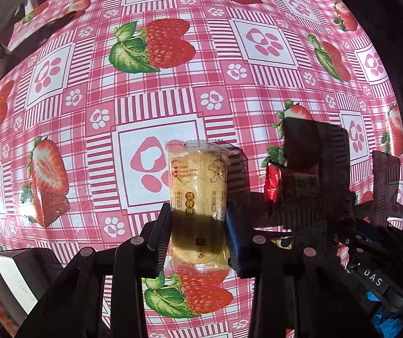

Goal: Organize snacks

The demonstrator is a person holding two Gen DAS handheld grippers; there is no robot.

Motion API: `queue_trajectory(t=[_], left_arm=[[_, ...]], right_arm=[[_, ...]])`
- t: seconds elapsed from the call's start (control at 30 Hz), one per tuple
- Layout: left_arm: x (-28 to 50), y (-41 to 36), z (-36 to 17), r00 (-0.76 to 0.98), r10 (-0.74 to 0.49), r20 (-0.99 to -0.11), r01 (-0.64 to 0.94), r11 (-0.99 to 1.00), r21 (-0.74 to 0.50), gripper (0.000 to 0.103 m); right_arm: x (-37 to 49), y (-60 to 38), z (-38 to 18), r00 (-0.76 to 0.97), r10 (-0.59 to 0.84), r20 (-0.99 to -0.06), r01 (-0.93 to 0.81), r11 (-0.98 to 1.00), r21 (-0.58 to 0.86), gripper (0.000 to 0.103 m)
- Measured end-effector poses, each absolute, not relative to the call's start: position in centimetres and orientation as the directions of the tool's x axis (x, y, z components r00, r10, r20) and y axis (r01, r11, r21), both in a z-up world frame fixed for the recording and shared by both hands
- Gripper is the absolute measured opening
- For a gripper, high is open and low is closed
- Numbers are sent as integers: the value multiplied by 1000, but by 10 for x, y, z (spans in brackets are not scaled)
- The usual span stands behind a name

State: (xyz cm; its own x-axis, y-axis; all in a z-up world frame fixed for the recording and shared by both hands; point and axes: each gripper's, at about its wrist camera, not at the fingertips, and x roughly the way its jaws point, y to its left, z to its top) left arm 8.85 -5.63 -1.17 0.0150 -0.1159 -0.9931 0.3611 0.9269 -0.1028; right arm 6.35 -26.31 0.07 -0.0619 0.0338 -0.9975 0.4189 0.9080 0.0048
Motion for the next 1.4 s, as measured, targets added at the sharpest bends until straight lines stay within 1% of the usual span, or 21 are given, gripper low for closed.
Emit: queue_trajectory(t=[0.2, 0.3, 0.5, 0.53, 0.57, 0.6, 0.63, 0.67, 0.73, 0.77, 0.87, 0.93, 1.03, 1.13, 1.17, 1.27, 1.33, 1.37, 1.4], left_arm=[[44, -15, 6, 68, -84, -994, 402, 914, -50, 39], [9, 8, 3, 35, -76, -997, 393, 918, -56, 39], [-67, 49, -23, -80, -2, -997, 423, 905, -36, 40], [-76, 53, -22, -61, 6, -998, 436, 900, -21, 41], [-83, 56, -22, -58, 18, -998, 453, 891, -10, 46], [-89, 59, -24, -74, 29, -997, 467, 884, -9, 57], [-97, 64, -26, -85, 35, -996, 471, 882, -9, 62], [-100, 68, -25, -82, 35, -996, 468, 884, -8, 68], [-103, 79, -23, -69, 31, -997, 471, 882, -5, 72], [-102, 82, -22, -67, 31, -997, 472, 882, -4, 74], [-92, 80, -14, -63, 24, -998, 464, 886, -8, 75], [-92, 81, -13, -60, 25, -998, 462, 887, -6, 76], [-82, 81, -10, -47, 31, -998, 455, 890, 6, 76], [-79, 82, -15, -51, 48, -998, 453, 891, 20, 78], [-73, 63, -23, -49, 63, -997, 454, 890, 34, 78], [-67, 61, -24, -41, 73, -996, 447, 893, 48, 79], [-63, 45, -31, -69, 79, -994, 440, 897, 40, 80], [-62, 45, -35, -86, 83, -993, 434, 900, 38, 80], [-59, 45, -37, -83, 78, -993, 422, 906, 36, 81]], right_arm=[[34, -260, 6, -61, 47, -997, 390, 921, 20, 38], [19, -247, 4, -71, 58, -996, 366, 930, 28, 38], [-28, -209, 2, -120, 82, -989, 318, 947, 40, 38], [-38, -201, 2, -131, 83, -988, 306, 951, 40, 38], [-46, -195, 2, -142, 86, -986, 293, 955, 41, 38], [-53, -190, 2, -148, 93, -985, 283, 958, 48, 38], [-60, -187, 2, -153, 110, -982, 282, 957, 64, 43], [-67, -188, 2, -158, 120, -980, 296, 953, 69, 62], [-78, -196, 2, -163, 112, -980, 348, 936, 49, 87], [-86, -202, 4, -158, 114, -981, 388, 920, 44, 87], [-99, -219, 2, -160, 145, -977, 480, 876, 51, 87], [-100, -223, 1, -164, 141, -976, 486, 873, 44, 87], [-98, -224, 5, -160, 100, -982, 423, 906, 23, 87], [-79, -193, 7, -164, 49, -985, 328, 945, -8, 87], [-76, -189, 6, -166, 34, -985, 302, 953, -18, 87], [-66, -177, 1, -173, -9, -985, 227, 973, -49, 87], [-61, -172, -4, -180, -19, -984, 210, 976, -57, 87], [-59, -170, -8, -184, -23, -983, 207, 976, -62, 92], [-58, -170, -10, -182, -23, -983, 208, 976, -61, 93]])
